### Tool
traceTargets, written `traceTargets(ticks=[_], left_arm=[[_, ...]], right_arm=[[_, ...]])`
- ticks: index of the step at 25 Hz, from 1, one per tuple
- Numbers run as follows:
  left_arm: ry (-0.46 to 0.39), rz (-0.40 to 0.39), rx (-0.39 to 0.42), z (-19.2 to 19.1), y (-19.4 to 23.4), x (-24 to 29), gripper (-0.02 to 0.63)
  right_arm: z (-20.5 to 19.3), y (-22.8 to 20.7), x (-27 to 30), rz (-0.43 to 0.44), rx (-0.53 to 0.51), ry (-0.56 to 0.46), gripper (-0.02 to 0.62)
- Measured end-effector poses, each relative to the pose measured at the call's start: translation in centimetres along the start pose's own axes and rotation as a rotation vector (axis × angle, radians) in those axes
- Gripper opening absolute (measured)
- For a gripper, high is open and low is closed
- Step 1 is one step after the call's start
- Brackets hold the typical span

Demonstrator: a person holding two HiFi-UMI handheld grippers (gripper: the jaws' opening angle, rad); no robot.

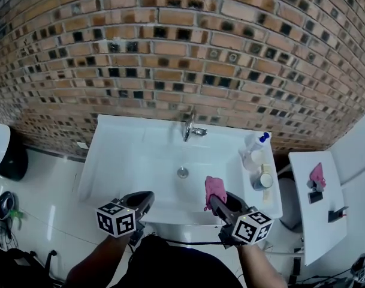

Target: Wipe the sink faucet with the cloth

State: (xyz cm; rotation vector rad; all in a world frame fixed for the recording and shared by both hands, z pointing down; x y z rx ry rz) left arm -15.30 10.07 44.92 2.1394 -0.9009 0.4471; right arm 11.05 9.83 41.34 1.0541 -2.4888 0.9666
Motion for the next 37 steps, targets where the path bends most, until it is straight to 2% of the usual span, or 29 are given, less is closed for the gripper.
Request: traceTargets(ticks=[2,6,14,23,37], left_arm=[[-0.014,0.015,0.014,0.3,-0.7,-0.1,0.006],[-0.005,0.041,0.031,-0.2,-1.6,-0.4,0.006],[0.014,0.057,0.042,-1.1,-2.5,-0.8,0.006],[0.028,0.042,0.054,-2.2,-2.9,-1.0,0.006],[0.029,0.042,0.063,-2.0,-2.9,-0.9,0.006]], right_arm=[[-0.8,0.5,-2.7,0.018,0.047,-0.04,0.15],[-2.9,1.3,-6.6,-0.029,0.015,-0.062,0.149],[-6.4,1.1,-8.6,-0.098,0.007,-0.047,0.143],[-6.1,1.4,-9.1,-0.131,-0.025,-0.064,0.143],[-5.8,2.0,-8.0,-0.115,-0.071,-0.042,0.141]])
Point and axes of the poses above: the fingertips, and each gripper's own axes: x forward along the fingers, y to its left, z out of its top, the point moved 5 cm from there along -x, backward along the fingers, and after that the axes turned 15 degrees about y, right-handed, at the moved point
